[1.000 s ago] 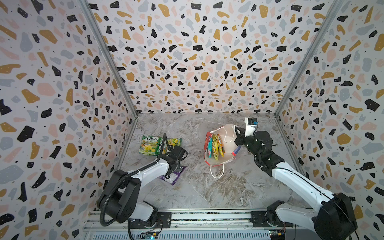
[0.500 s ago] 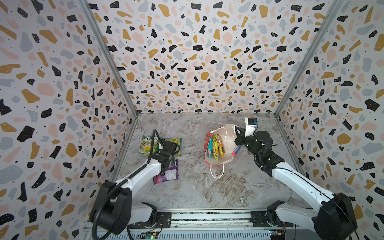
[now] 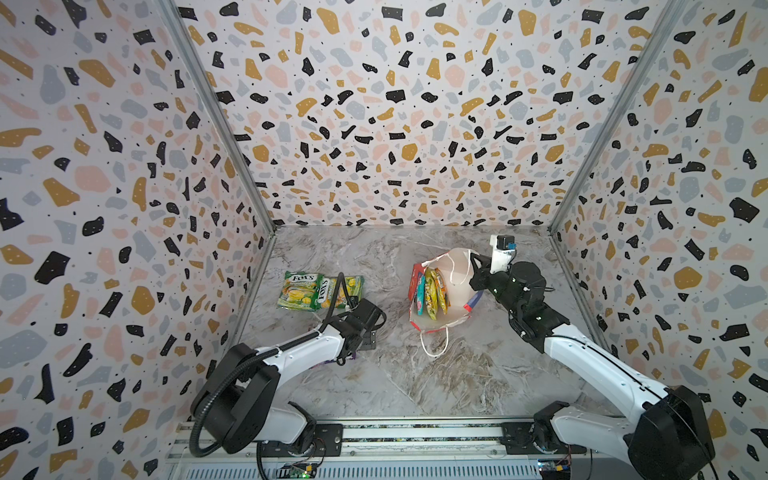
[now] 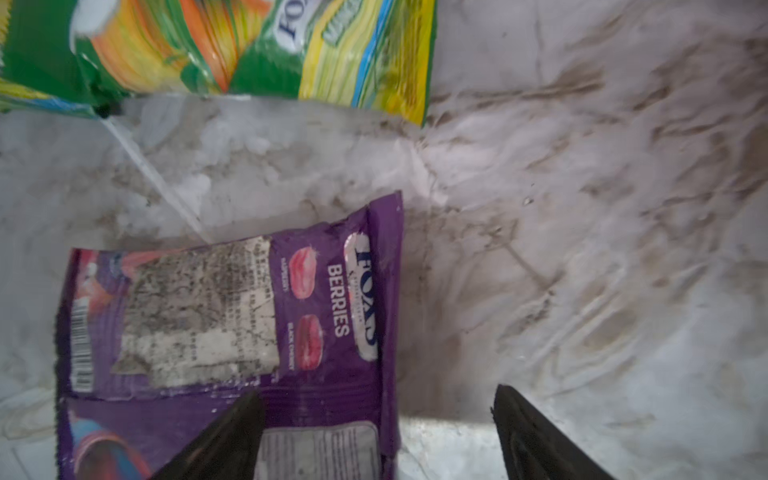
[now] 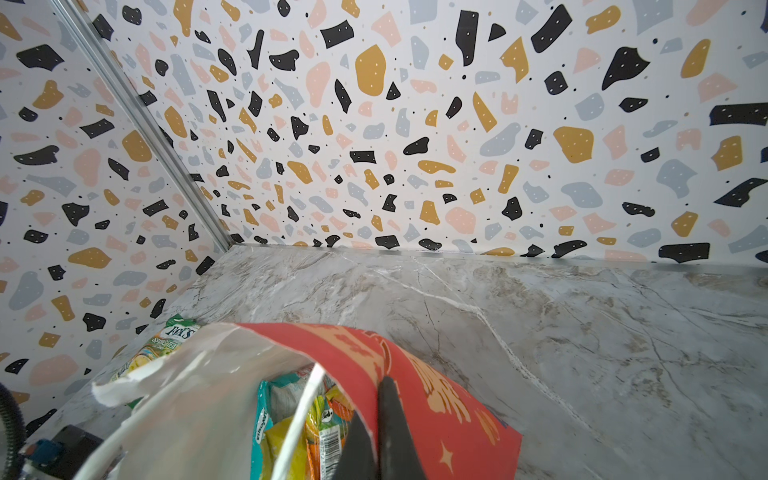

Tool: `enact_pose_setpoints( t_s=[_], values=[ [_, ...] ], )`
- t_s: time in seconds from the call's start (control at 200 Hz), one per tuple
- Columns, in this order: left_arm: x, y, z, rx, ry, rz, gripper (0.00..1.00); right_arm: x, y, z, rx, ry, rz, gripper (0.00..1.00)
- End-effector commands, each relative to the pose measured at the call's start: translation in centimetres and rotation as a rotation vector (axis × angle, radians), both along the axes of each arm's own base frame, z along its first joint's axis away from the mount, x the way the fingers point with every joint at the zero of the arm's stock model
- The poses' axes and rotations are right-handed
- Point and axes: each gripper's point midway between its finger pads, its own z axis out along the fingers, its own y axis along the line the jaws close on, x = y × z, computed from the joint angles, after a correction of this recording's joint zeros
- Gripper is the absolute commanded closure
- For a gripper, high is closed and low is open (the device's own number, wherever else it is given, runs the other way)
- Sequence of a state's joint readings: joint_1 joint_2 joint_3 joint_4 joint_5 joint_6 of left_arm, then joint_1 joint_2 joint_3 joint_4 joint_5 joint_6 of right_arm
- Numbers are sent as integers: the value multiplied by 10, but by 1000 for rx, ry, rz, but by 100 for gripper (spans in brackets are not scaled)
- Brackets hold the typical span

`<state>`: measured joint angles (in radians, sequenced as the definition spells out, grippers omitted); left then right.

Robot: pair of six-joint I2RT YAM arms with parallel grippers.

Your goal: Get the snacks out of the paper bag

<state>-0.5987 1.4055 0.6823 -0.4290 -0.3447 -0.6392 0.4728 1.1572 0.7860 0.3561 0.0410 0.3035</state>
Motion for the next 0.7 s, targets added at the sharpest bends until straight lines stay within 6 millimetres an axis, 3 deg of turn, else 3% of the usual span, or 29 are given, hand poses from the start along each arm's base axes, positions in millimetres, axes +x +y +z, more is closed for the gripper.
enact_pose_setpoints(
  t_s=[0.0, 0.155, 0.476, 0.696],
  values=[
    [-2, 17, -11, 46, 14, 28, 16, 1, -10, 7, -2, -28, -39, 100],
    [-3, 38, -13, 92, 8, 52, 26, 2, -7, 3, 3, -18, -24, 100],
    [15, 67, 2, 133, -52, 119, 25, -1, -9, 8, 8, -30, -30, 100],
    [25, 74, 33, 93, -172, 182, 21, 0, -6, 6, 16, -23, -15, 100]
  ],
)
